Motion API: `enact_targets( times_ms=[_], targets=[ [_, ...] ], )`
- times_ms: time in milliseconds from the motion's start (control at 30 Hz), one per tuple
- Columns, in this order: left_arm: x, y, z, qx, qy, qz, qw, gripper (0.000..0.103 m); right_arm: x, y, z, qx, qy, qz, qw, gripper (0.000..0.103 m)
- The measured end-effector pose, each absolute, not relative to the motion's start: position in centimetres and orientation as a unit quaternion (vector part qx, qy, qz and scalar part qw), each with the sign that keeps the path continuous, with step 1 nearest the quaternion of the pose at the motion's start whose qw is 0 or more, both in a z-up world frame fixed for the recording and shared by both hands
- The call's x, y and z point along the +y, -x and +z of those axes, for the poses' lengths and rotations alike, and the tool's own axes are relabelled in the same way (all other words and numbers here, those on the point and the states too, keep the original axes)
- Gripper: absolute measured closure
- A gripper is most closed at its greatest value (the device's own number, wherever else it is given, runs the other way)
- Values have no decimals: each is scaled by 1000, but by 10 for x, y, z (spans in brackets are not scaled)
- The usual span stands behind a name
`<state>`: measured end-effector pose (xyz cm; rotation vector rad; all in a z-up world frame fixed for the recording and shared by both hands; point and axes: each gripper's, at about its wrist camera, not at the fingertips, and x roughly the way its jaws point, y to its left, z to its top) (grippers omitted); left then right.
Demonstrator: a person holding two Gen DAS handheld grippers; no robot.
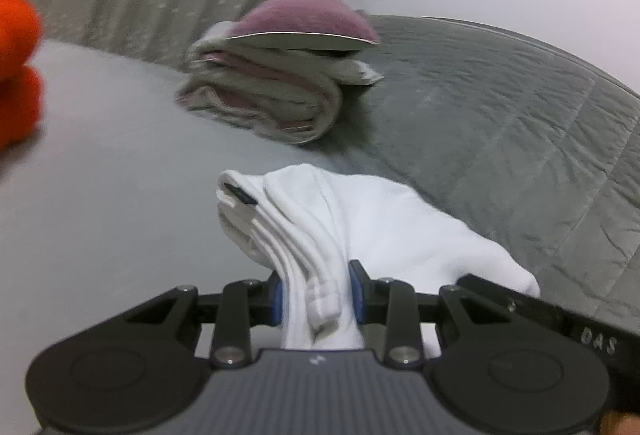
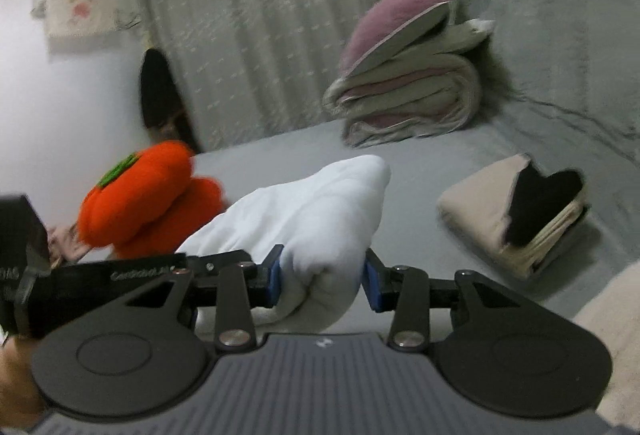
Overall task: Fold clothes
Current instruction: 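Carry the shirt bundle with both grippers onto the stack of folded clothes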
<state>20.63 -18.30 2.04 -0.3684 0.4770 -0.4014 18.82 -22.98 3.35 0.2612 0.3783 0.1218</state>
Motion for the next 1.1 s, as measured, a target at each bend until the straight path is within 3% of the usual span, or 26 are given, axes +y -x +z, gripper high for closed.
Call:
enact_targets(
  times_ms=[433, 567, 600, 700, 867, 1100],
  targets=[
    [-330, -340, -5, 245, 181, -231, 924, 72, -389, -292, 44, 244, -82, 30, 966, 62],
    [-351, -352, -32, 295, 167, -234, 911, 60, -426, -314, 13, 280, -63, 11, 958, 62],
    [-356, -350, -37, 293, 155, -232, 914, 55, -432, -320, 2, 294, -57, 4, 954, 58],
    [-356, -339, -39, 276, 127, -235, 923, 52, -442, -319, -23, 301, -68, -22, 951, 40],
    [-343, -336, -32, 282, 124, -236, 922, 42, -446, -299, -28, 290, -99, -17, 952, 33],
    [-324, -336, -15, 286, 124, -230, 922, 40, -431, -290, -2, 260, -65, -68, 961, 23]
  ],
)
